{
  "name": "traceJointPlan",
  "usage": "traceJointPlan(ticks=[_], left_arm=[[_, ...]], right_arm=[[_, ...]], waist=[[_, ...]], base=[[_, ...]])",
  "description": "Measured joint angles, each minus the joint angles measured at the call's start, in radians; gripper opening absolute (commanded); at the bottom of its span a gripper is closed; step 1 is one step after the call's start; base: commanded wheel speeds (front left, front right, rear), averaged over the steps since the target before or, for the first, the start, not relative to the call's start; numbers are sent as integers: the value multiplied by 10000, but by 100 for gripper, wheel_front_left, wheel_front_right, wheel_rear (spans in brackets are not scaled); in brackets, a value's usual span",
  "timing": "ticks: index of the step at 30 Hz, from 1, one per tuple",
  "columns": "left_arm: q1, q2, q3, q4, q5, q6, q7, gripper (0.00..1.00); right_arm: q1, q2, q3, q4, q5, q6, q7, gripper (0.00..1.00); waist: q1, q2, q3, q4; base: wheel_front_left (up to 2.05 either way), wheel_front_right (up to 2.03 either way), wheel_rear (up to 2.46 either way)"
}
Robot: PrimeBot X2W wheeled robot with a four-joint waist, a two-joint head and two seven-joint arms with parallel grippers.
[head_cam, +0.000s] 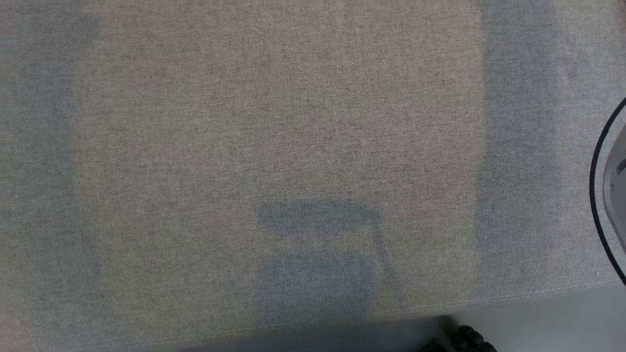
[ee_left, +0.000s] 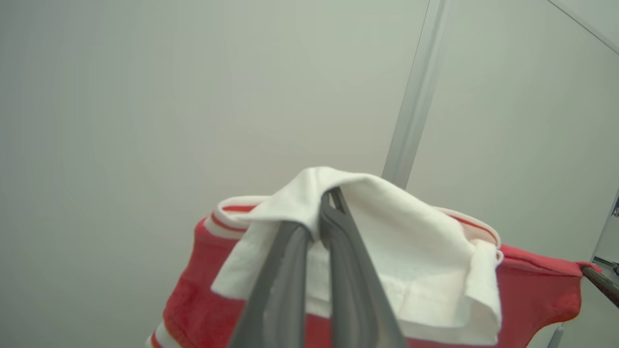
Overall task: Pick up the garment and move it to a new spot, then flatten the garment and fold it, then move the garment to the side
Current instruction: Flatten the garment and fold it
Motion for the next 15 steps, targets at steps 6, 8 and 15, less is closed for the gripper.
traceJointPlan(ticks=[6,8,15], left_arm=[[-798,-244,240,33,-15,-171,-1080,0],[-795,-238,230,94,-58,-259,-1317,0],[1662,-518,-297,489,-846,-341,-834,0]], right_arm=[[-904,-29,-476,468,-663,2,-1271,0],[-915,-27,-385,688,-769,2,-1335,0],[317,-326,343,1893,-890,0,-374,0]], waist=[[0,0,262,-242],[0,0,209,-251],[-1,0,163,-26]], base=[[0,0,0],[0,0,0],[0,0,0]])
